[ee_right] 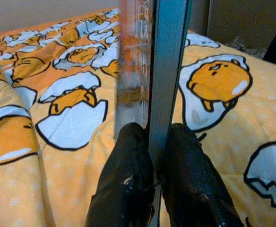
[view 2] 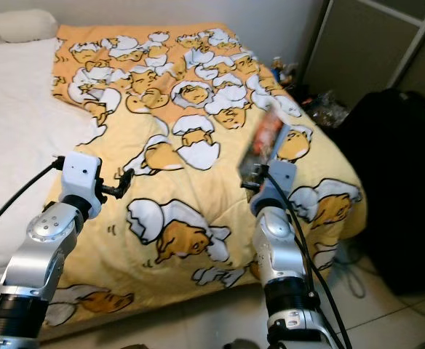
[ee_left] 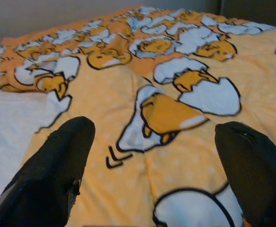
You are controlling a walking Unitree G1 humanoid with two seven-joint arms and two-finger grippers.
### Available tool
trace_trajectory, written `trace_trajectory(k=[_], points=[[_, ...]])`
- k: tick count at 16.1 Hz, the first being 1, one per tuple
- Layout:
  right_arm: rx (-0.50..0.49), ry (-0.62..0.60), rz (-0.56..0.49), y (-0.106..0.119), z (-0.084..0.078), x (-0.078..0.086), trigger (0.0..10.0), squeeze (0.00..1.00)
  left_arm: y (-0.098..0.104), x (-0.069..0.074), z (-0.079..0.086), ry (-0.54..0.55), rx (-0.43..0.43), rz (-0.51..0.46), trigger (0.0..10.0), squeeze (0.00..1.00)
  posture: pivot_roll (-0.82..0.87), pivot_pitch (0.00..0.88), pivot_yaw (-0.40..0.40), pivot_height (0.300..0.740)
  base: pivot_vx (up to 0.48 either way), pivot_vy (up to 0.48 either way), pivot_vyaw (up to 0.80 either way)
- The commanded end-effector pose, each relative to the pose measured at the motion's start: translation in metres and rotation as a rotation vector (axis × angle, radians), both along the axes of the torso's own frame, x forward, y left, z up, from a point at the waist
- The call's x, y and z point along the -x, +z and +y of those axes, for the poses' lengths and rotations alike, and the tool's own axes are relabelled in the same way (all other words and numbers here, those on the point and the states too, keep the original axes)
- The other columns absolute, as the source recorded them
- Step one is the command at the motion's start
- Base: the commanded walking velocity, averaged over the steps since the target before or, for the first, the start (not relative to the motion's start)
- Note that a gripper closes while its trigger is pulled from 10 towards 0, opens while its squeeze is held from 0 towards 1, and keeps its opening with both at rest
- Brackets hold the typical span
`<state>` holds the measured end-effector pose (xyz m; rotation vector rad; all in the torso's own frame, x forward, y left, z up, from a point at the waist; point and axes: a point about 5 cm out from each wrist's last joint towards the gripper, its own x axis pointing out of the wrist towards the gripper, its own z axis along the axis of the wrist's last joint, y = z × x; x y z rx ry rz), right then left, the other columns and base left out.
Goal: Clean up the room
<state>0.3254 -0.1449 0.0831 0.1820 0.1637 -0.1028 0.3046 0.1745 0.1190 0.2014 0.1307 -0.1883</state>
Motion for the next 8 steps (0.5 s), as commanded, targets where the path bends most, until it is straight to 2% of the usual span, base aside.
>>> trace_trajectory(k=[1, 8], points=[[0.005, -0.011, -0.037, 0.009, -0.002, -0.004, 10.0, 0.00, 0.002, -0.001, 0.001, 0.004, -0.006, -0.003, 10.0, 0.00, -0.02, 0.000, -0.005, 0.740, 0.000, 0.352, 0.00], [-0.011, 0.002, -0.033, 0.010, 0.008, -0.006, 10.0, 0.00, 0.012, -0.006, 0.009, 0.006, -0.033, -0.023, 10.0, 0.00, 0.00, 0.000, -0.007, 0.740, 0.000, 0.372, 0.00]])
